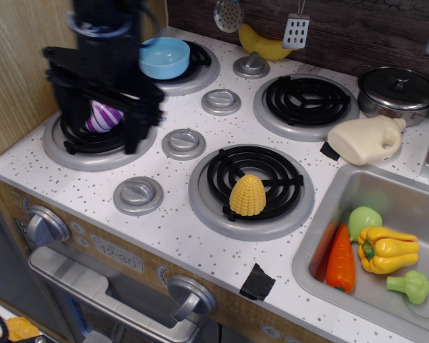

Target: Put corn into bowl

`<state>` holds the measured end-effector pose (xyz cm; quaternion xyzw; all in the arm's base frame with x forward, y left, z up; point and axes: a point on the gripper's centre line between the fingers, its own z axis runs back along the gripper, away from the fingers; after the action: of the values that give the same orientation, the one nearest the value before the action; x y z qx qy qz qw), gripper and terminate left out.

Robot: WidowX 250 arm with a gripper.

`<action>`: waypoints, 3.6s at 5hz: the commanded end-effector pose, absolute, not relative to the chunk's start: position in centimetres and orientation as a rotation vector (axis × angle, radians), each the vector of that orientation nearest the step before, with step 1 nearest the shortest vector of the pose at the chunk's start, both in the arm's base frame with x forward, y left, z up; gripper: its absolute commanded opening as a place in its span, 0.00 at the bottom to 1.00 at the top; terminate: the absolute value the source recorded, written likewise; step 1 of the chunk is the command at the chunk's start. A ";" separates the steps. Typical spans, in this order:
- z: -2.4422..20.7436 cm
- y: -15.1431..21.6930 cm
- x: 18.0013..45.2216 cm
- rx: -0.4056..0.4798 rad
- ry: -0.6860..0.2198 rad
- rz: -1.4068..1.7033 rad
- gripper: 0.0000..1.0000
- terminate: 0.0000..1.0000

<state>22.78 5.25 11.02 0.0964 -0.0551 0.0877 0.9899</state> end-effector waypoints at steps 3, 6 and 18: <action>6.1 -2.0 26.4 0.069 -0.265 0.230 1.00 0.00; 4.0 -3.4 28.1 -0.009 -0.320 0.221 1.00 0.00; 10.3 17.3 45.1 0.337 -0.577 0.056 1.00 0.00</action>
<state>44.40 16.77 7.64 0.1534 -0.2518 0.0307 0.9551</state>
